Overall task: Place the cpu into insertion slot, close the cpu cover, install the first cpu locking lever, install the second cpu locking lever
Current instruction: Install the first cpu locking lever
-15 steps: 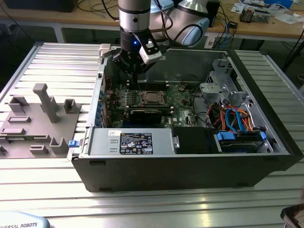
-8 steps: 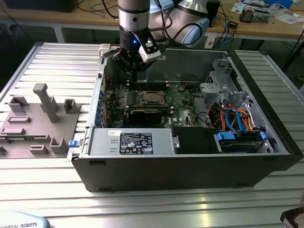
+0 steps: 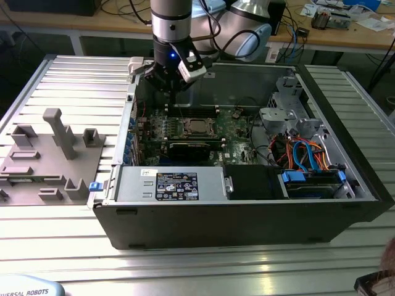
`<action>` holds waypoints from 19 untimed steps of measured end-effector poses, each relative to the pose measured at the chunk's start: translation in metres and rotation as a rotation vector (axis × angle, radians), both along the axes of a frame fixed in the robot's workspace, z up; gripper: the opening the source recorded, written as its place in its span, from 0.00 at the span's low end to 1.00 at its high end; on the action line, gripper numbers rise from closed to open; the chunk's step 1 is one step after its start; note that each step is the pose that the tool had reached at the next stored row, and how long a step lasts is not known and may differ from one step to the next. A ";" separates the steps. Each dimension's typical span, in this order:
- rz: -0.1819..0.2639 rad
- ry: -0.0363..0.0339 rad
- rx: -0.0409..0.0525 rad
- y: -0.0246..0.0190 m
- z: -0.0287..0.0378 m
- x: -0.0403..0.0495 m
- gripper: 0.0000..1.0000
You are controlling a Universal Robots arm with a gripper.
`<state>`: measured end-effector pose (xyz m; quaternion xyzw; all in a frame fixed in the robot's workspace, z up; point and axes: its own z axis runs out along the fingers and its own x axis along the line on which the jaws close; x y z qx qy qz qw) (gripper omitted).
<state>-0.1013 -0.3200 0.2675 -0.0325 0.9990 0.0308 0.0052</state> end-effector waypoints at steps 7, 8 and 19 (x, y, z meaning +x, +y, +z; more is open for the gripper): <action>0.000 -0.0001 0.0104 0.0060 -0.0044 0.0006 0.11; 0.000 -0.0001 0.0105 0.0060 -0.0047 0.0009 0.11; 0.000 -0.0001 0.0106 0.0060 -0.0060 0.0111 0.11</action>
